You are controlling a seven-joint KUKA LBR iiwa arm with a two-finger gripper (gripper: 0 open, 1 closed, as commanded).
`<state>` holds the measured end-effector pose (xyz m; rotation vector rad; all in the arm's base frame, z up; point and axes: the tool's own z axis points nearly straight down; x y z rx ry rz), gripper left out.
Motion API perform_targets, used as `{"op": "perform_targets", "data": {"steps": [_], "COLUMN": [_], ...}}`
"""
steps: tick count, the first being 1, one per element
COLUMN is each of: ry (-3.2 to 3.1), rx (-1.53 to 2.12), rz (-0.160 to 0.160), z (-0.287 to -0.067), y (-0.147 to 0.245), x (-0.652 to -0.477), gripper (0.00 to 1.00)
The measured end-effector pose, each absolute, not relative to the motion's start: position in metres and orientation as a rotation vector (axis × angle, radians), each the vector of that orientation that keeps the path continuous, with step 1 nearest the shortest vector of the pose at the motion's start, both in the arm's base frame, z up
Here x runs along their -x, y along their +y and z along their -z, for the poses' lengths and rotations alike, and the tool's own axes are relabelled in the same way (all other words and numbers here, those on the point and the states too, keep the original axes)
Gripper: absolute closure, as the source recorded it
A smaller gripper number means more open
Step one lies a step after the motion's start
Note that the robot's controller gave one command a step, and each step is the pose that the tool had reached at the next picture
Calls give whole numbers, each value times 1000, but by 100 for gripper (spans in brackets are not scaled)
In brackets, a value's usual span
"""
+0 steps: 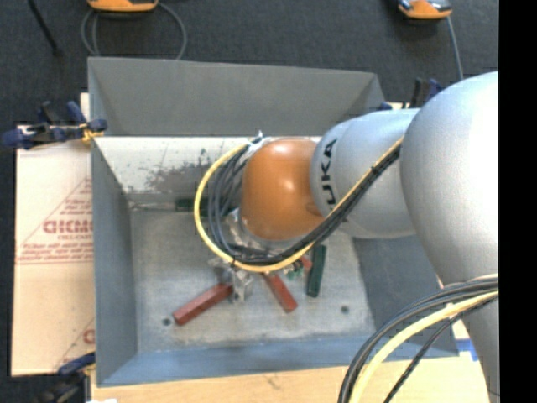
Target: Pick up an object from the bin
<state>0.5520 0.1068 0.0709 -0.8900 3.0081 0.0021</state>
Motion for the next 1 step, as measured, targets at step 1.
{"op": "perform_targets", "data": {"steps": [1], "ry": [2956], "rx": [1026], "rz": [4], "z": [-224], "y": [102], "x": [-579], "gripper": [100]}}
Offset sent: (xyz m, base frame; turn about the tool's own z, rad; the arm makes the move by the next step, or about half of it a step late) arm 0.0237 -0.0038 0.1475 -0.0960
